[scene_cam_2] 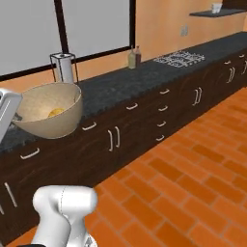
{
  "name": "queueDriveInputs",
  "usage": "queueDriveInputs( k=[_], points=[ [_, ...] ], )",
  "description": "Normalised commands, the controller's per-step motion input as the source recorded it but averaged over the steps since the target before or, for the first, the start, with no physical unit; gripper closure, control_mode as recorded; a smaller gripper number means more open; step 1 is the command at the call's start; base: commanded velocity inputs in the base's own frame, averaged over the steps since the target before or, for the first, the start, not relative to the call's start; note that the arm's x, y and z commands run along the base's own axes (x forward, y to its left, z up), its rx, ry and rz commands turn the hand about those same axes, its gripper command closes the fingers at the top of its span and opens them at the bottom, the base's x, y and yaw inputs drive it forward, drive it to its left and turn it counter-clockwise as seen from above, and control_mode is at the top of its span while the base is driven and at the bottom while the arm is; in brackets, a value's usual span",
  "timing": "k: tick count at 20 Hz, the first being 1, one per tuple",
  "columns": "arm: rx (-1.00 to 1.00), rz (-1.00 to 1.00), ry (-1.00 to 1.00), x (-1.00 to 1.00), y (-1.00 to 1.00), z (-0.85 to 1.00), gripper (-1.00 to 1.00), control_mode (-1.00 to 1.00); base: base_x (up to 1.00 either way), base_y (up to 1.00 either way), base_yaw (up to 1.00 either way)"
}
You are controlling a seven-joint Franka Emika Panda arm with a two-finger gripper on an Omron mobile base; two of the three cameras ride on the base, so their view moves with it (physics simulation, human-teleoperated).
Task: Open the cabinet, pick up the bread from the cabinet and place it in the basket. Then move the basket to the dining counter.
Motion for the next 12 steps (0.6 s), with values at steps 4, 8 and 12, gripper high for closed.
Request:
queueDriveInputs(
  k=[4, 8, 12],
  points=[
    [0.0, 0.0, 0.0, 0.0, 0.0, 0.0, 1.0, 1.0, -0.06, -0.58, -0.66],
    [0.0, 0.0, 0.0, 0.0, 0.0, 0.0, 1.0, 1.0, -0.05, -0.61, -0.64],
    [0.0, 0.0, 0.0, 0.0, 0.0, 0.0, 1.0, 1.0, 0.0, -0.67, -0.62]
  ],
)
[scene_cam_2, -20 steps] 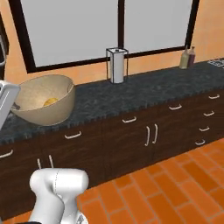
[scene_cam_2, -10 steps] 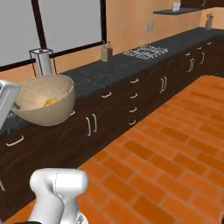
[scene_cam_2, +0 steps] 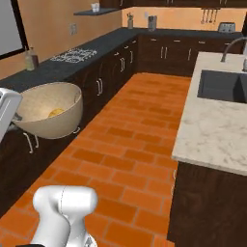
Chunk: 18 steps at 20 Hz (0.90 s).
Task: Open the cabinet, pick up the bread from the cabinet and place it in the basket. Then move the basket to the dining counter.
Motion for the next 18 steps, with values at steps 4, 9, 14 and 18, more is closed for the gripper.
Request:
queueDriveInputs(
  k=[4, 9, 14, 18],
  points=[
    [0.0, 0.0, 0.0, 0.0, 0.0, 0.0, 1.0, 1.0, 0.04, -0.83, -0.58],
    [0.0, 0.0, 0.0, 0.0, 0.0, 0.0, 1.0, 1.0, 0.23, -0.91, -0.46],
    [0.0, 0.0, 0.0, 0.0, 0.0, 0.0, 1.0, 1.0, 0.38, -0.96, -0.36],
    [0.0, 0.0, 0.0, 0.0, 0.0, 0.0, 1.0, 1.0, 0.64, -0.89, -0.15]
  ],
)
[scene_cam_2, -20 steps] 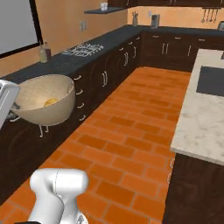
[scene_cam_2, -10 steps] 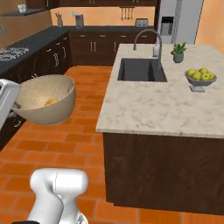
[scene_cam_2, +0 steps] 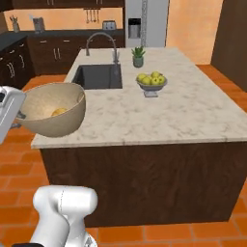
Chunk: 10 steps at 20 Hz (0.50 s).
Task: Open the cabinet, pick up the bread from the cabinet and place it in the basket. Then move the basket to the dining counter.
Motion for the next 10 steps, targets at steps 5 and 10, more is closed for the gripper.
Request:
queueDriveInputs(
  k=[5, 10],
  points=[
    [0.0, 0.0, 0.0, 0.0, 0.0, 0.0, 1.0, 1.0, 0.79, -0.8, 0.0],
    [0.0, 0.0, 0.0, 0.0, 0.0, 0.0, 1.0, 1.0, 0.72, -0.81, 0.03]
  ],
)
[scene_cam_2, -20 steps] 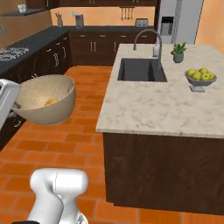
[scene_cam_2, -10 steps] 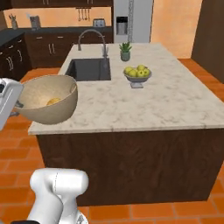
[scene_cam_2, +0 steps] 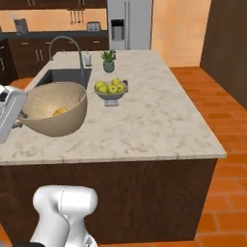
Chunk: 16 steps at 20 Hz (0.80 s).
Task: Open the cabinet, pick up the bread from the cabinet and place it in the basket. Then move the basket to the dining counter.
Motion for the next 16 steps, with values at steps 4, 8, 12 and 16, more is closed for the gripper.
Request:
queueDriveInputs(
  k=[4, 8, 12, 16],
  points=[
    [0.0, 0.0, 0.0, 0.0, 0.0, 0.0, 1.0, 1.0, 0.34, -0.74, 0.08],
    [0.0, 0.0, 0.0, 0.0, 0.0, 0.0, 1.0, 1.0, 0.37, -0.62, 0.19],
    [0.0, 0.0, 0.0, 0.0, 0.0, 0.0, 1.0, 1.0, 0.49, -0.62, 0.23],
    [0.0, 0.0, 0.0, 0.0, 0.0, 0.0, 1.0, 1.0, 0.48, -0.6, 0.22]
  ],
)
